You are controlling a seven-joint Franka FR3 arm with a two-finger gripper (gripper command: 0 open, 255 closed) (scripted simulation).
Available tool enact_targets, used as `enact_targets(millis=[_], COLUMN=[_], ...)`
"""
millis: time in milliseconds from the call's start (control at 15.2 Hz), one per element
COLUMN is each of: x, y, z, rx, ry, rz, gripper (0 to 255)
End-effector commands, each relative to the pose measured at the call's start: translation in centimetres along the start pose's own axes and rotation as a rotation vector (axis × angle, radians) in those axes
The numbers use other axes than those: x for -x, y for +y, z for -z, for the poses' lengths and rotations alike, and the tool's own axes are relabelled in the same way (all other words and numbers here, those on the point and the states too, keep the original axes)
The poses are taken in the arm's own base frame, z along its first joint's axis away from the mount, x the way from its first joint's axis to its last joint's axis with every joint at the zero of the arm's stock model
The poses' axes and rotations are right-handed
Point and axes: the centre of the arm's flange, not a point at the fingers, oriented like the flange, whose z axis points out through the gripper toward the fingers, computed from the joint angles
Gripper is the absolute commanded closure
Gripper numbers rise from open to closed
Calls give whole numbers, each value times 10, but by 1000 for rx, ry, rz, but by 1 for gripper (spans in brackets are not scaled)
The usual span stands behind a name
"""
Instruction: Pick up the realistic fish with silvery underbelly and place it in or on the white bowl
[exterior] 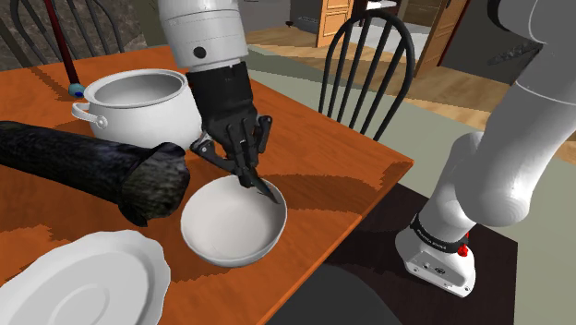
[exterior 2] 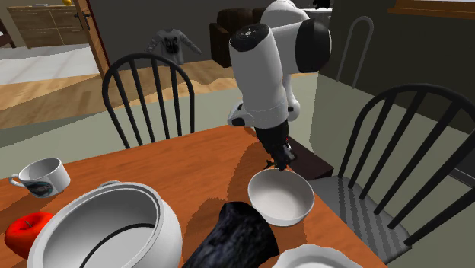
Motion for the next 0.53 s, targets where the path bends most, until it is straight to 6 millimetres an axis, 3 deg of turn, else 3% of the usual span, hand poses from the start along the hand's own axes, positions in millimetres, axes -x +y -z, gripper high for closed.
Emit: enact_targets(millis=[0, 462], x=[-7, -18], y=[-23, -25], z=[2, -28], rx=[-1, -1], ry=[0, 0], rz=[-2, -2], gripper=[255, 255])
